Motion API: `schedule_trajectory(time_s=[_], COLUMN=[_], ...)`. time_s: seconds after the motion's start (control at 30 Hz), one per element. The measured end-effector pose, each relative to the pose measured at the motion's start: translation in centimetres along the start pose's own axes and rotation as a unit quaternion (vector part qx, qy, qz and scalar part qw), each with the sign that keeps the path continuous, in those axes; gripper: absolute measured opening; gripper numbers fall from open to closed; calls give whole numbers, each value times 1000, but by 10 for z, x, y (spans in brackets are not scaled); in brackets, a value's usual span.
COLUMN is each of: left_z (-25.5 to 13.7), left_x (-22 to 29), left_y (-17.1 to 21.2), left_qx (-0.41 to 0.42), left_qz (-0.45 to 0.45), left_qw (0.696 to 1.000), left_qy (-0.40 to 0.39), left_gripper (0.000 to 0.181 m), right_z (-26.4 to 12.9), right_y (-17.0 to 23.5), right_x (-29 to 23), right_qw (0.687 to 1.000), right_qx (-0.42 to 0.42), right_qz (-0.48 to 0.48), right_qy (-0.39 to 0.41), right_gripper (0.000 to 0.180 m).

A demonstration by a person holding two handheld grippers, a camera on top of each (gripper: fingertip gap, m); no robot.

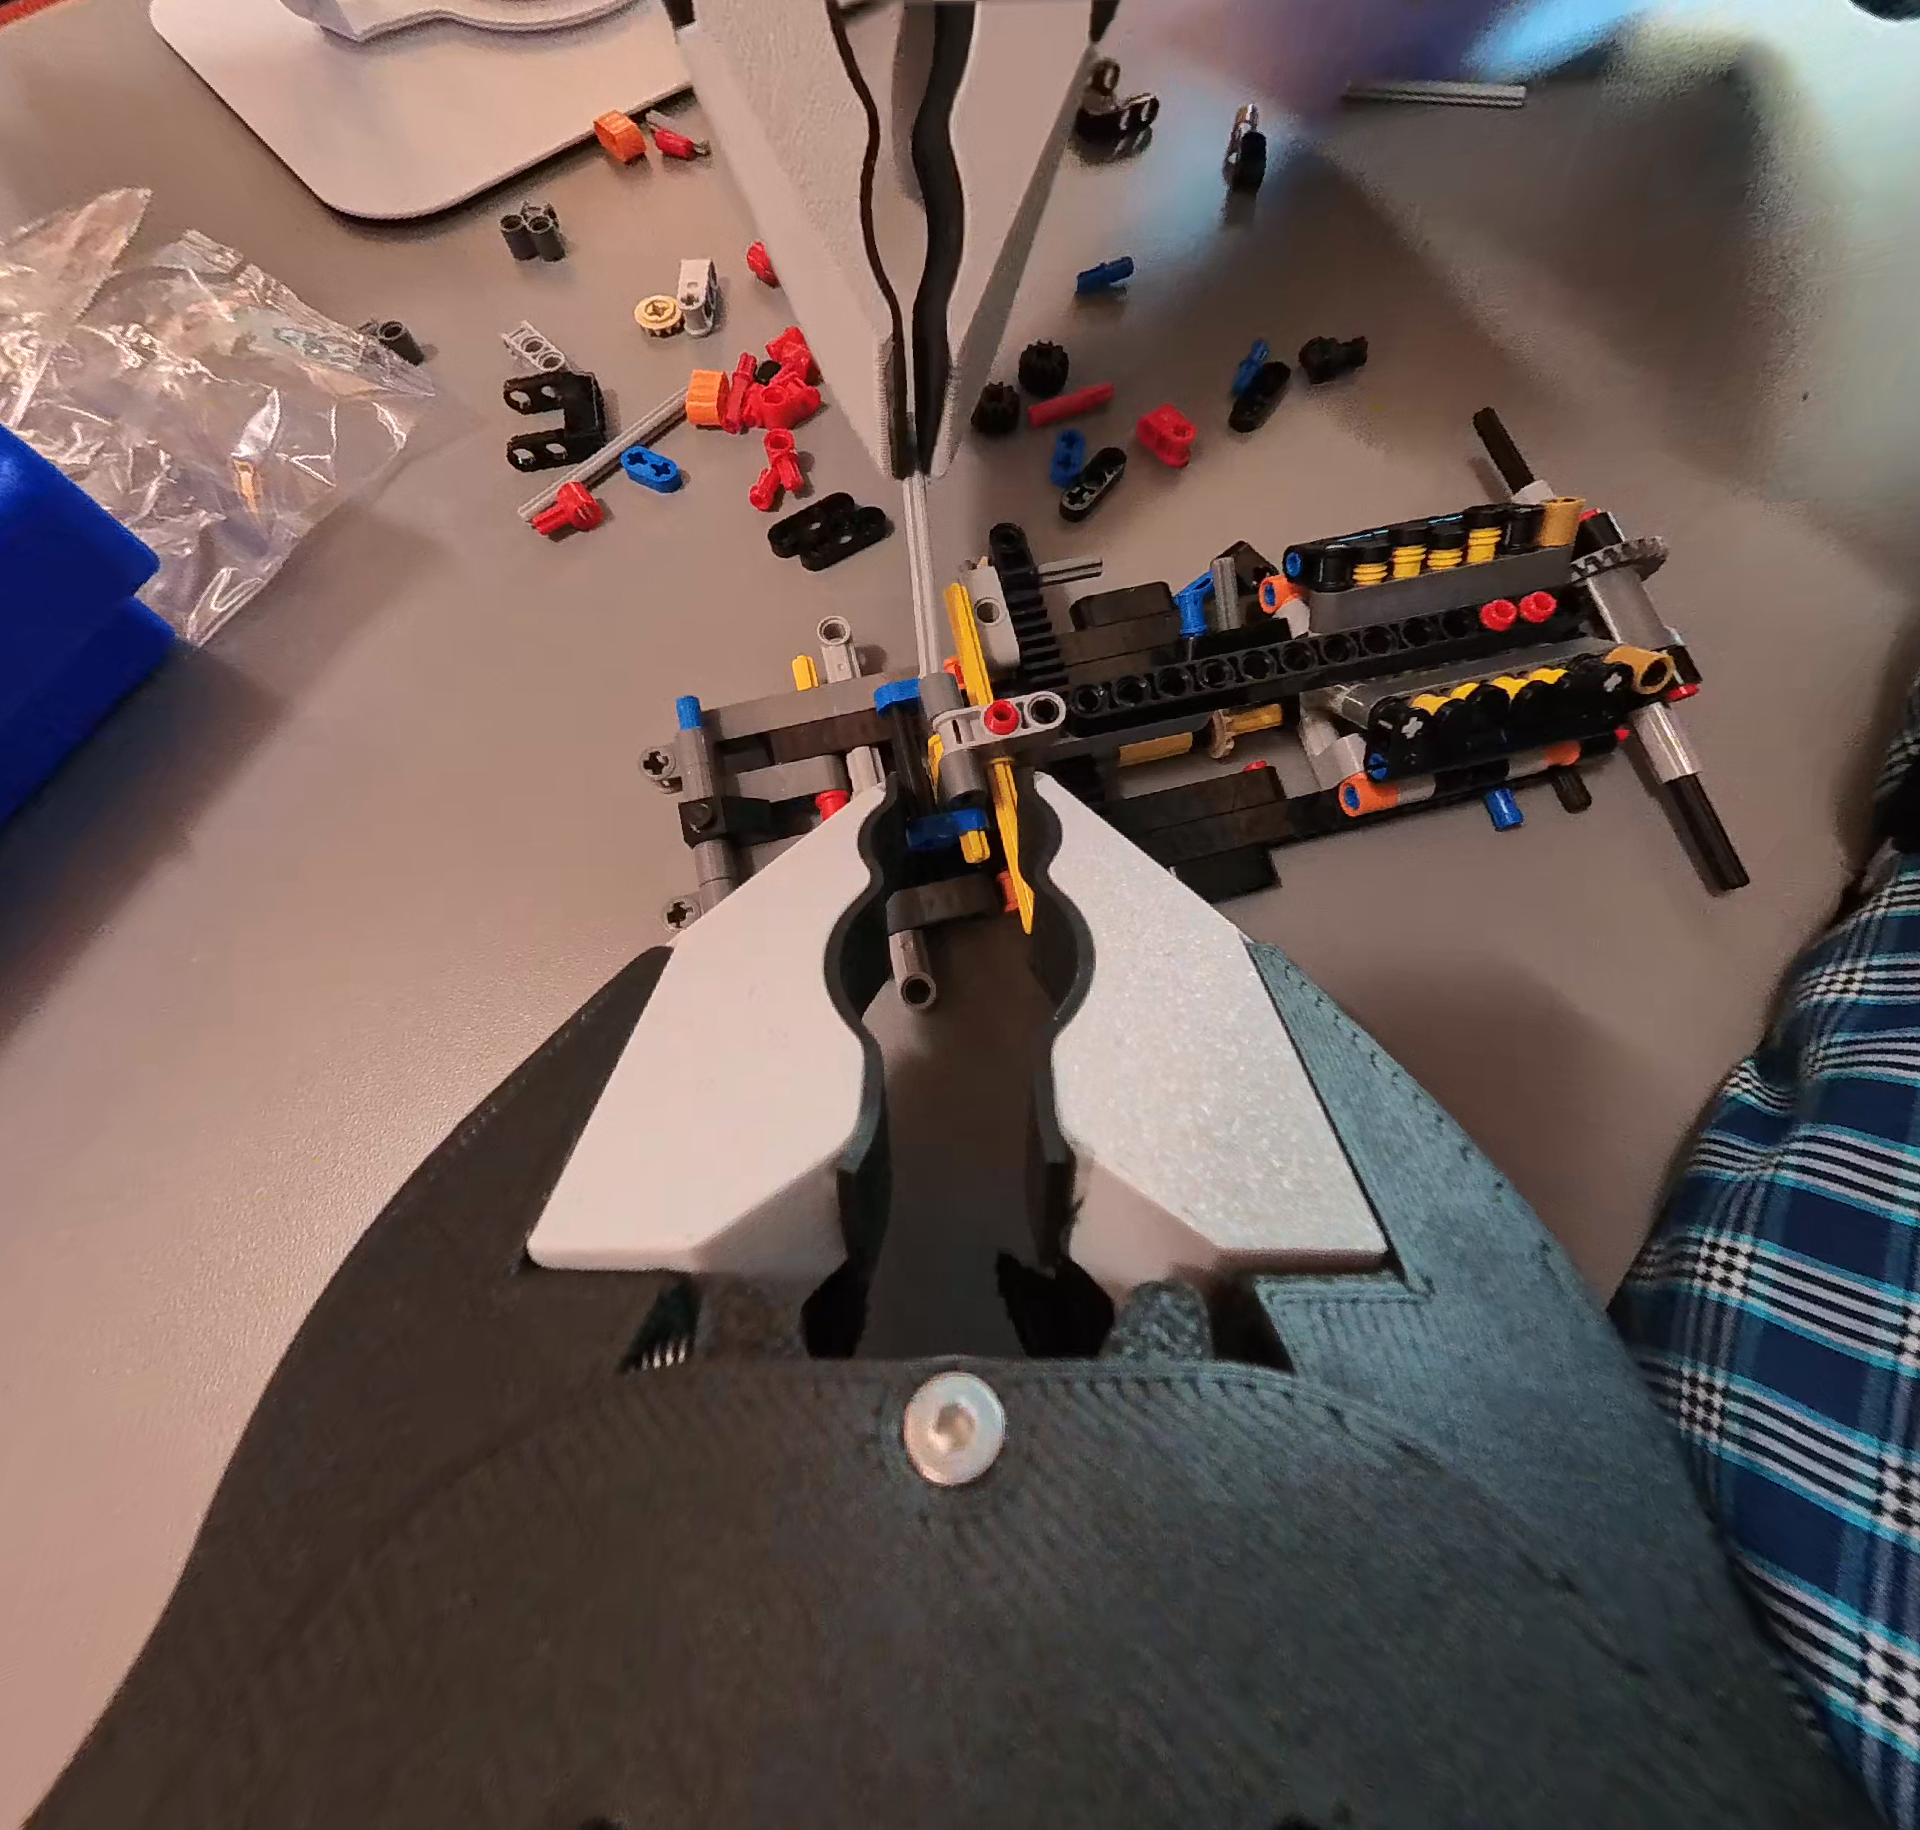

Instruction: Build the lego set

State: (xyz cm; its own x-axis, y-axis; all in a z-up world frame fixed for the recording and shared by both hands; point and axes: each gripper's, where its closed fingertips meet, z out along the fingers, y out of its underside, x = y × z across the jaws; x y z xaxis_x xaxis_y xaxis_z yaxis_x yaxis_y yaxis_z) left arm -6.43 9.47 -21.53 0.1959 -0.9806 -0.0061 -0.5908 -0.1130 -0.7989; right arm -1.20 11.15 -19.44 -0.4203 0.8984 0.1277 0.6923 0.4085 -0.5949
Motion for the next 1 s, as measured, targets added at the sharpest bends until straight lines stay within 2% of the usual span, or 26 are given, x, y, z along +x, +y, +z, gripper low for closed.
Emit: schedule_trajectory(time_s=[0.03,0.27,0.43,0.73,1.0], left_z=[0,1,1,1,1], left_x=[0,1,2,4,4], left_y=[0,-1,-1,0,0], left_qx=[0,-1,-1,-2,-2], left_qz=[0,3,5,13,17], left_qw=[1000,1000,1000,1000,1000], left_qy=[0,1,4,4,2], left_gripper=[20,20,20,20,19], right_z=[-1,-5,1,13,12], right_y=[-1,-4,1,8,7], right_x=[-3,-5,-5,-6,-5], right_qw=[1000,985,973,951,947], right_qx=[2,26,31,41,56], right_qz=[11,88,130,187,190], right_qy=[-22,-144,-190,-241,-251], right_gripper=[0,0,0,0,0])
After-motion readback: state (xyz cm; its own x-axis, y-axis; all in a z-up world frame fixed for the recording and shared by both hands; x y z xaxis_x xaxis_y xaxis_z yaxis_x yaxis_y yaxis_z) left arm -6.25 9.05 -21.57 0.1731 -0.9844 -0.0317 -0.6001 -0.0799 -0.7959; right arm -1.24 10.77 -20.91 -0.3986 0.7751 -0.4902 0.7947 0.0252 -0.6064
